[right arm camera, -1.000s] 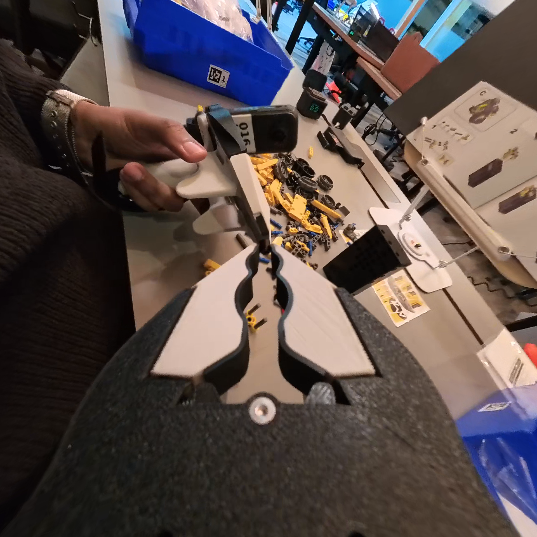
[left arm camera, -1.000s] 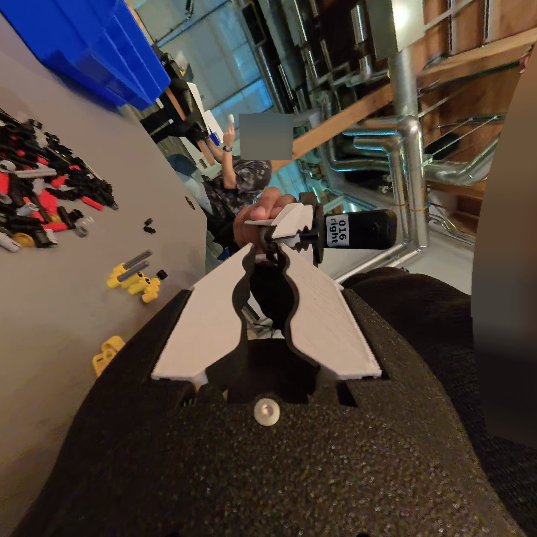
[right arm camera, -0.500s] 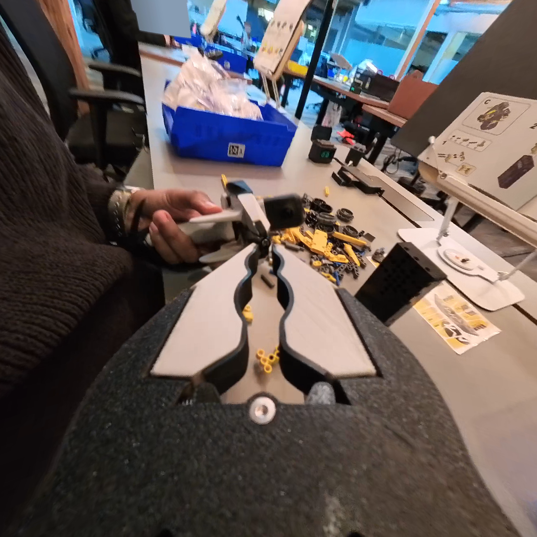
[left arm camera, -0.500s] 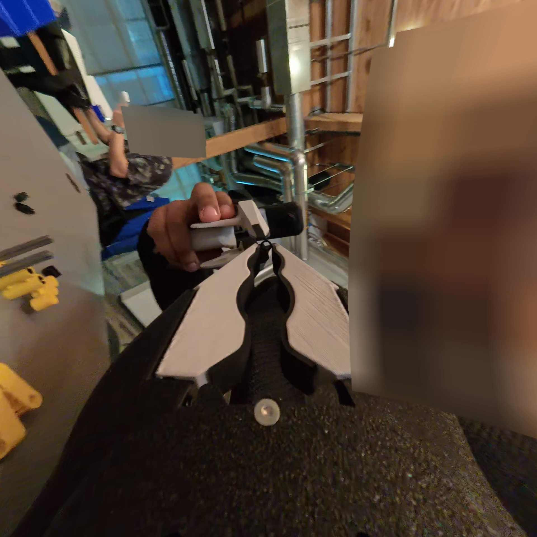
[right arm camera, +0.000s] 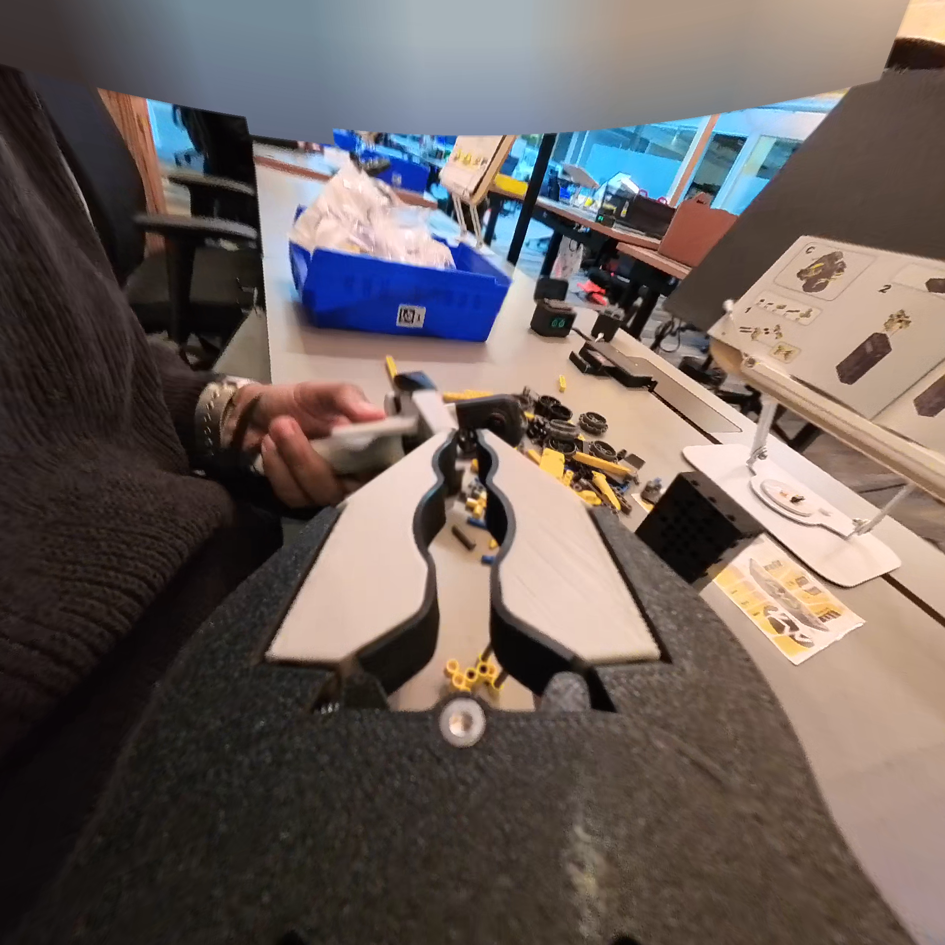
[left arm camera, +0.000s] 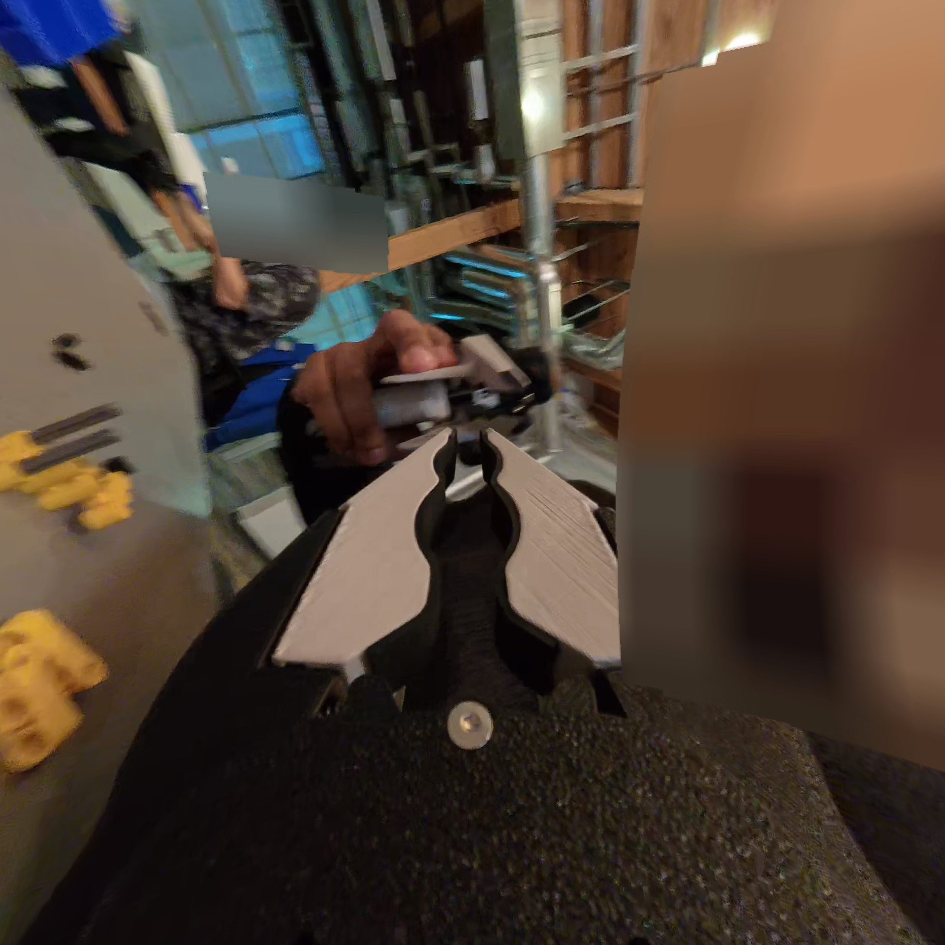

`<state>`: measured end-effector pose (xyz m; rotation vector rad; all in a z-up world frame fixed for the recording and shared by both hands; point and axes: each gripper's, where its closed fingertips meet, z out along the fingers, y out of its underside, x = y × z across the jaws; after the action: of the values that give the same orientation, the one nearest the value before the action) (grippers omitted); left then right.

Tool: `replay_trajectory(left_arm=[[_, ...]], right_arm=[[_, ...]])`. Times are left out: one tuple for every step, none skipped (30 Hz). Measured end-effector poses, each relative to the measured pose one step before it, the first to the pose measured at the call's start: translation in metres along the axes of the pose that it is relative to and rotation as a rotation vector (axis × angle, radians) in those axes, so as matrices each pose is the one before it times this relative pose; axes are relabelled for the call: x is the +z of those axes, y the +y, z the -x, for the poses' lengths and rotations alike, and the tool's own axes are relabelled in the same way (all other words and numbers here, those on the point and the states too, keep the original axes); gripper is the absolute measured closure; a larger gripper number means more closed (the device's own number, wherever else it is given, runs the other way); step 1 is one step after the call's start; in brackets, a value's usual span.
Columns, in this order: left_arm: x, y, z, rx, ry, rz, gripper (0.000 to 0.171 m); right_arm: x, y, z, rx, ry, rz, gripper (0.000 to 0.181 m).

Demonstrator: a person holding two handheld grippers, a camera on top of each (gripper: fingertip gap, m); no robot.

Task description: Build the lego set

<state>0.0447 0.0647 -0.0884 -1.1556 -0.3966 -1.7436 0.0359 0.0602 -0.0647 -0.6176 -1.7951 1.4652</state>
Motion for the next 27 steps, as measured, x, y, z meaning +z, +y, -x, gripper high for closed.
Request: replay_trajectory(left_arm=[[-0.00242,0.00025,0.00854,0.0499,-0.0786,0.00587,0.163],[-0.00254,-0.00097,0.00405,0.055,-0.0592,-0.00435,0.163],[-0.00263,-0.00111,0.00116,0.0576,-0.0474,-0.00173,0.163],[-0.00297,-0.00083,0.00149,0.0668,-0.0527,0.00384,0.163],[-0.00372,-0.00105,0.00487,0.0764,-0.0742,0.00404,0.163],[-0.00459,-0.00209,0.00695,0.0828,-0.0866,-0.00216,0.163],[-0.00481,-0.00266,0.00685,0.0822,-0.081,-0.00735,0.163],[-0.00445,-0.00241,0.00572,0.078,-0.0691,-0.0077,0.163],[-0.0039,-0.00227,0.00552,0.0647,-0.061,-0.00779,0.163],[-0.00337,-0.0024,0.00418,0.0493,-0.0482,-0.01113,0.163],[-0.00254,-0.00226,0.00253,0.0361,-0.0325,-0.01132,0.163],[-0.00155,-0.00159,0.00118,0.0251,-0.0203,-0.00876,0.163],[-0.00087,-0.00059,0.00102,0.0168,-0.0146,-0.00449,0.163],[-0.0001,0.00011,0.00074,0.0101,-0.0093,-0.00224,0.163],[0.0003,0.00062,0.00014,0.005,-0.0028,-0.00024,0.163],[0.00057,0.00096,0.0001,0.0008,0.0001,0.0031,0.163],[0.00054,0.00107,0.00017,-0.0027,0.0017,0.00494,0.163],[0.00037,0.0006,0.00017,-0.003,0.0021,0.00264,0.163],[0.00005,0.00005,0.00027,-0.0036,0.0013,-0.00045,0.163],[-0.0001,-0.0003,0.00046,-0.0044,0.0011,-0.00198,0.163],[-0.0002,-0.00021,0.00041,-0.0053,0.0023,-0.00218,0.163],[-0.00019,-0.00029,0.00045,-0.0067,0.0035,-0.00191,0.163],[-0.00025,-0.00026,0.00046,-0.0071,0.0026,-0.00215,0.163],[-0.00019,-0.00031,0.0004,-0.0066,0.0029,-0.00176,0.163],[-0.00008,-0.00026,0.00046,-0.0058,0.0024,-0.00167,0.163],[-0.00015,-0.00019,0.00036,-0.0047,0.002,-0.00148,0.163],[-0.00013,-0.0002,0.00013,-0.0036,0.0023,-0.00121,0.163]], right_arm=[[-0.00226,-0.0021,-0.00558,0.0369,0.0113,-0.0035,0.174],[-0.00177,0.00269,-0.00745,0.0332,0.0191,0.0251,0.174],[-0.00152,0.00706,-0.00866,0.0251,0.0248,0.0482,0.174],[-0.00079,0.0118,-0.00948,0.0223,0.0296,0.0728,0.174],[0.0004,0.01619,-0.00879,0.0218,0.0237,0.097,0.174],[0.00178,0.01758,-0.00611,0.019,0.0105,0.1043,0.174],[0.00284,0.01647,-0.0043,0.0149,0.0059,0.096,0.174],[0.00362,0.01348,-0.00335,0.0126,0.0081,0.0786,0.174],[0.00427,0.01058,-0.00047,0.0131,-0.0045,0.0625,0.174],[0.00439,0.00812,0.00192,0.0135,-0.0171,0.051,0.174],[0.00414,0.00567,0.00209,0.0107,-0.0158,0.0386,0.174],[0.00348,0.00361,0.00162,0.0041,-0.0124,0.0277,0.174],[0.00279,0.00213,0.00106,-0.0012,-0.0085,0.0212,0.174],[0.00221,0.00139,0.00038,-0.0029,-0.0045,0.0177,0.174],[0.0017,0.00065,0.00052,-0.0026,-0.0061,0.0149,0.174],[0.00143,0.00024,0.00052,-0.0014,-0.0073,0.0117,0.174],[0.00123,-0.00001,0.0003,-0.0003,-0.0058,0.0096,0.174],[0.00106,0.00033,0.00028,-0.0003,-0.0062,0.0103,0.174],[0.00106,0.00062,0.00001,-0.0017,-0.0043,0.0106,0.174],[0.00101,0.00094,-0.00068,-0.0024,0.0008,0.0104,0.174],[0.00099,0.00107,-0.00054,-0.0024,0.0,0.0098,0.174],[0.00091,0.00084,0.00022,-0.0016,-0.0045,0.007,0.174],[0.00095,0.00046,0.00033,-0.0002,-0.0048,0.0041,0.174],[0.00093,0.00025,0.00049,0.0006,-0.0052,0.0025,0.174],[0.00109,0.0003,0.00035,0.0004,-0.0046,0.0013,0.174],[0.00095,0.00026,-0.00012,-0.001,-0.0017,0.0002,0.174],[0.00075,0.00009,0.00006,-0.0029,-0.0018,-0.0017,0.174]])
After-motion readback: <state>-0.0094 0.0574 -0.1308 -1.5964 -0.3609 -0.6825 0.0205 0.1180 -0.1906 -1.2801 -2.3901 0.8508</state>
